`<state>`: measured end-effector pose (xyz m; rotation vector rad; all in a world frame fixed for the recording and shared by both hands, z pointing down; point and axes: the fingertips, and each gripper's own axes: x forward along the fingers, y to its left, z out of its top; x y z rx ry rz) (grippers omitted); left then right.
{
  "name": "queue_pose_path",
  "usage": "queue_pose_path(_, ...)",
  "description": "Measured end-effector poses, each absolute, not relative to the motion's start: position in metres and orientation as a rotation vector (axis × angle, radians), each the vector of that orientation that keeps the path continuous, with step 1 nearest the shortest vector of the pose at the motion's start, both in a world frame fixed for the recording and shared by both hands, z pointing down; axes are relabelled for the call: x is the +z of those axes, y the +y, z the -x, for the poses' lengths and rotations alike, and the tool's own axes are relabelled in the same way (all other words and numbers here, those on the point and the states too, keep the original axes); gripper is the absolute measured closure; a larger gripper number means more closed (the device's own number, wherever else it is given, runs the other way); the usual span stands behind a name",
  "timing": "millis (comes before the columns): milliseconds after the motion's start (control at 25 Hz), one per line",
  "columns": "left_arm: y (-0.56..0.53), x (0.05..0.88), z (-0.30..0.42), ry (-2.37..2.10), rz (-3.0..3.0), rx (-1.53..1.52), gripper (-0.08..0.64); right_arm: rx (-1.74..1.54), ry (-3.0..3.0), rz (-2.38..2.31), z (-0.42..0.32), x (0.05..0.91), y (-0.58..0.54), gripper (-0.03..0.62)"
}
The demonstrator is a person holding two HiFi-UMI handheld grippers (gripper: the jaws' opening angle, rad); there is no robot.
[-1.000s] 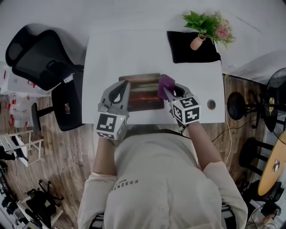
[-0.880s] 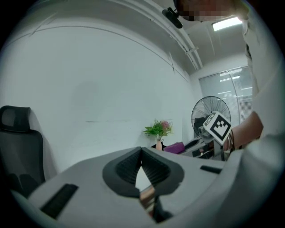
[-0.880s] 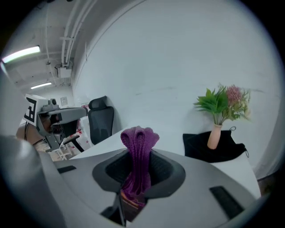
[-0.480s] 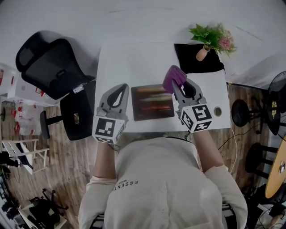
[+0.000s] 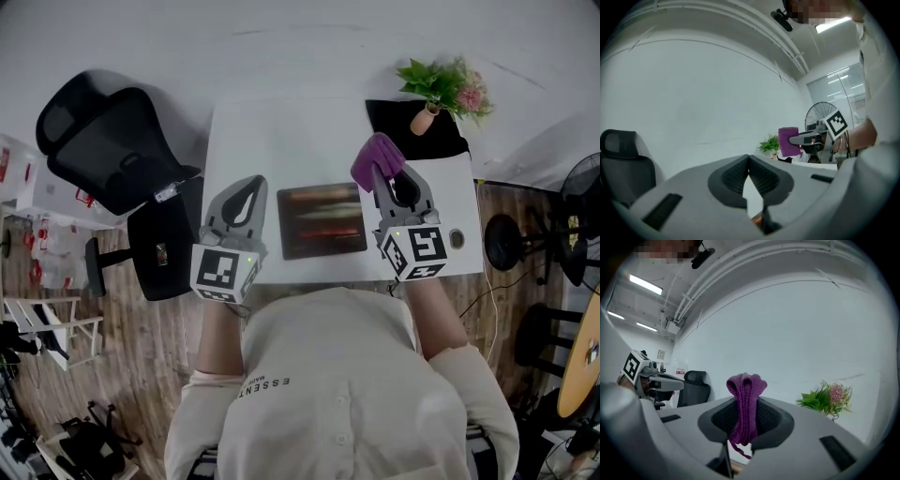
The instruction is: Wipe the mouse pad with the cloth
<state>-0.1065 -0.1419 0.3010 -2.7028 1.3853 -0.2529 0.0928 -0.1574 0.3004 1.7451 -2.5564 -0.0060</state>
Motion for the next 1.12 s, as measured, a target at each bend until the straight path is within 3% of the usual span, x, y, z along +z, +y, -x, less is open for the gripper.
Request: queue_pose_path(1120,-0.145,0.303,0.086,1.427,2.684,-0.28,0.558,0.049,-2.627,-1.587,-0.087,0.315,-0.154,0.506)
